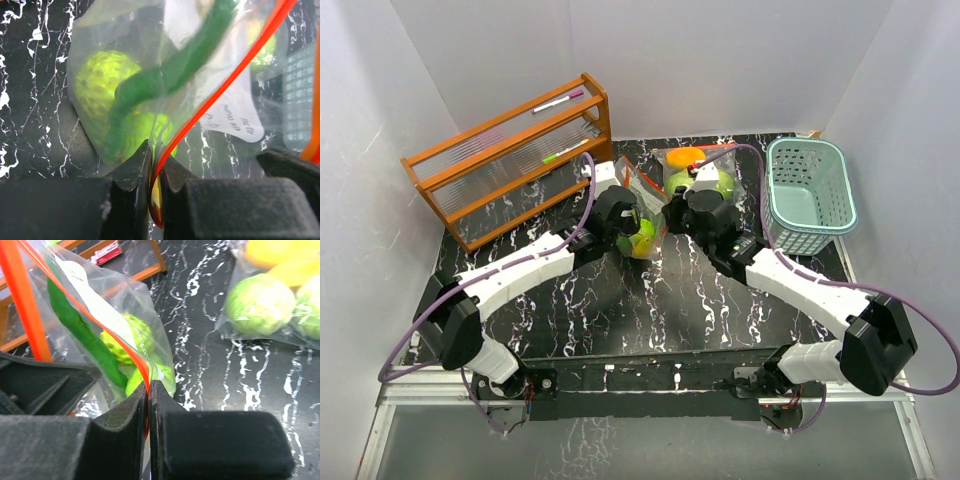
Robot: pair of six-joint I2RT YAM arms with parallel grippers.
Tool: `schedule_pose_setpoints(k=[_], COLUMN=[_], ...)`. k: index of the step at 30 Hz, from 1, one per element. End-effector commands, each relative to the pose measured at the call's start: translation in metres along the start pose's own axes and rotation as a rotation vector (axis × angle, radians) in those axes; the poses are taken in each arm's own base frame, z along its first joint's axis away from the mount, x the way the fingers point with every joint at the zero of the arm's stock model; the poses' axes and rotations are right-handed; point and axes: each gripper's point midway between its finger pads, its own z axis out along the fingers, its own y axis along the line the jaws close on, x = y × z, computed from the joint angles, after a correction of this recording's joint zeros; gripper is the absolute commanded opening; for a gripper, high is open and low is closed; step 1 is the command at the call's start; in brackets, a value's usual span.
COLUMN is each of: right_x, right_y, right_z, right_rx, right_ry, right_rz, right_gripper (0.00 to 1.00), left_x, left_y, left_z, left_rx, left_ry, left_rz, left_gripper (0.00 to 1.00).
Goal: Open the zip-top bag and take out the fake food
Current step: Open the zipper of the food storage bag at the center of the board.
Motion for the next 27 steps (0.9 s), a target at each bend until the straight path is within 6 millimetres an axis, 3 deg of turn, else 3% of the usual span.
schedule_pose_setpoints(k=[1,5,11,15,17,20,24,27], right_x=[-0.048,-0.052,-0.038,-0.042,-0.045,-0.044,-0.010,0.013], right_y=[-0.020,-0.033,-0.053,-0.048,-0.032,0.020,0.086,0.109], right_z=[-0.019,-0.029,-0.033,-0.033,-0.029,-0.020,0.002,0.011], right_rx=[0.128,0.187,0.277,0.256,0.178,0.009,-0.149,-0.246], right_ry=[-0.152,-0.168,-0.133,-0.139,-0.132,-0.101,-0.001,0.040], right_rz=[-0.022,-0.040,-0.067,-0.068,-0.064,-0.091,-0.123,-0.079], right_gripper=[0.07,0.07,0.07,0.07,0.07,0.07,0.07,0.07], left_x=[-0.035,-0.044,-0.064,-0.079,-0.089,-0.099,-0.109,-0.106], left_y=[-0.006,-0.006,-0.002,0.005,0.008,0.013,0.026,0.039], left_z=[-0.024,-0.028,-0.033,-0.038,-0.043,-0.047,-0.057,-0.057], left_rx=[0.019,0.030,-0.004,-0.027,-0.030,-0.036,-0.095,-0.162], left_ry=[-0.077,-0.109,-0.165,-0.194,-0.210,-0.216,-0.192,-0.150], left_rz=[-0.001,0.027,0.083,0.105,0.111,0.165,0.304,0.386], left_gripper=[0.05,0.03,0.00,0.00,0.00,0.00,0.00,0.00])
